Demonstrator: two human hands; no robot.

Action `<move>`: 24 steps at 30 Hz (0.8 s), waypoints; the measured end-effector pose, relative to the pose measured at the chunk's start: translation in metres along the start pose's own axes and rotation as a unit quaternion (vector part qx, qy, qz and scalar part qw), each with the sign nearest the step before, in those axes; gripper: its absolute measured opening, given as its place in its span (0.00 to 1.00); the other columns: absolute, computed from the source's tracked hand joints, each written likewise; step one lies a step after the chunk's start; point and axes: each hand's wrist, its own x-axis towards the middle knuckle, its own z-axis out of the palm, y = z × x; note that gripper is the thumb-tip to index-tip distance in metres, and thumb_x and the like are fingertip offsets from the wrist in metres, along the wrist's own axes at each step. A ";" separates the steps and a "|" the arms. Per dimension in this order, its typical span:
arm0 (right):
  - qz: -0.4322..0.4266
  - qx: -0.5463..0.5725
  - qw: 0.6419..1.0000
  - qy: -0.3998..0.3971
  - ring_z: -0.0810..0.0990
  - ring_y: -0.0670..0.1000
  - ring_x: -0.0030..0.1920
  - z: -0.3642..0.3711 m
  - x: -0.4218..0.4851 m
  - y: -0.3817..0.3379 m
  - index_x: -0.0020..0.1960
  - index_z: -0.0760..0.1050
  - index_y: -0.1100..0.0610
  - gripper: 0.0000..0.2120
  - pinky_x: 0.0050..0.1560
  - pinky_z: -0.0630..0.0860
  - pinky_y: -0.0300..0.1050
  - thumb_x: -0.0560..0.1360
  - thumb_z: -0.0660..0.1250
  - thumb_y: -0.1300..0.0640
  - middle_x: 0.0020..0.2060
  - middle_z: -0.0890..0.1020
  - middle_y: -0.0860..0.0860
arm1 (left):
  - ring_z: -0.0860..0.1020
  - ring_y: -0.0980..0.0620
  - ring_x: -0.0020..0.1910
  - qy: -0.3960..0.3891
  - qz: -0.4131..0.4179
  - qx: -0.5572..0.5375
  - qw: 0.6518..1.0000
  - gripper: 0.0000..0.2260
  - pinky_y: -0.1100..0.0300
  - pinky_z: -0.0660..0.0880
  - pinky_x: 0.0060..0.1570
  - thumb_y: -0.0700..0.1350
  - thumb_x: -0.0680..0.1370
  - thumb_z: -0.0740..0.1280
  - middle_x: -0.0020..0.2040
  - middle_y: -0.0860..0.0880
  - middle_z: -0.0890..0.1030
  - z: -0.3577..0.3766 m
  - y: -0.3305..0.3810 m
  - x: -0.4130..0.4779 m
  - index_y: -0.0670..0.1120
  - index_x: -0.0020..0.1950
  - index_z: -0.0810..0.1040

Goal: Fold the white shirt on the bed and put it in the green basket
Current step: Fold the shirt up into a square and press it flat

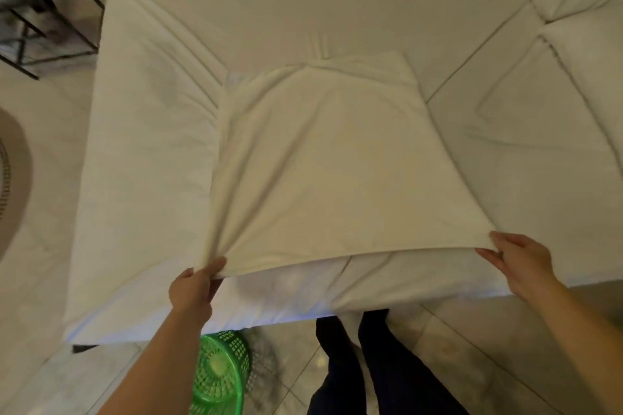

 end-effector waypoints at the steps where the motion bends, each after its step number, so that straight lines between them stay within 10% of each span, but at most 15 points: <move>1: -0.004 -0.009 1.000 -0.002 0.78 0.59 0.50 -0.008 -0.007 -0.001 0.61 0.74 0.71 0.14 0.34 0.84 0.41 0.77 0.69 0.67 0.50 0.75 0.63 | 0.81 0.45 0.45 -0.008 -0.002 0.003 1.000 0.15 0.53 0.78 0.54 0.31 0.69 0.77 0.42 0.41 0.80 -0.011 -0.003 -0.005 0.40 0.41 0.72; 5: -0.007 -0.045 0.999 -0.002 0.79 0.61 0.50 -0.042 -0.031 -0.002 0.58 0.76 0.71 0.13 0.33 0.83 0.40 0.76 0.70 0.68 0.48 0.77 0.63 | 0.80 0.46 0.41 -0.013 -0.015 0.087 0.996 0.10 0.60 0.78 0.35 0.34 0.69 0.78 0.40 0.42 0.81 -0.052 -0.026 -0.022 0.35 0.47 0.80; 10: 0.004 -0.075 0.997 -0.008 0.82 0.60 0.45 -0.077 -0.052 0.006 0.54 0.76 0.68 0.08 0.31 0.82 0.37 0.77 0.70 0.67 0.48 0.79 0.62 | 0.79 0.47 0.41 -0.033 -0.110 0.081 0.990 0.24 0.58 0.79 0.37 0.36 0.63 0.80 0.44 0.41 0.83 -0.090 -0.067 -0.035 0.32 0.56 0.80; 24: 0.000 -0.058 0.998 -0.028 0.80 0.57 0.42 -0.112 -0.053 -0.015 0.54 0.76 0.70 0.07 0.28 0.81 0.38 0.76 0.69 0.69 0.50 0.78 0.66 | 0.79 0.50 0.41 -0.020 -0.104 0.041 0.994 0.15 0.65 0.78 0.25 0.33 0.71 0.76 0.50 0.44 0.81 -0.093 -0.080 -0.086 0.37 0.57 0.80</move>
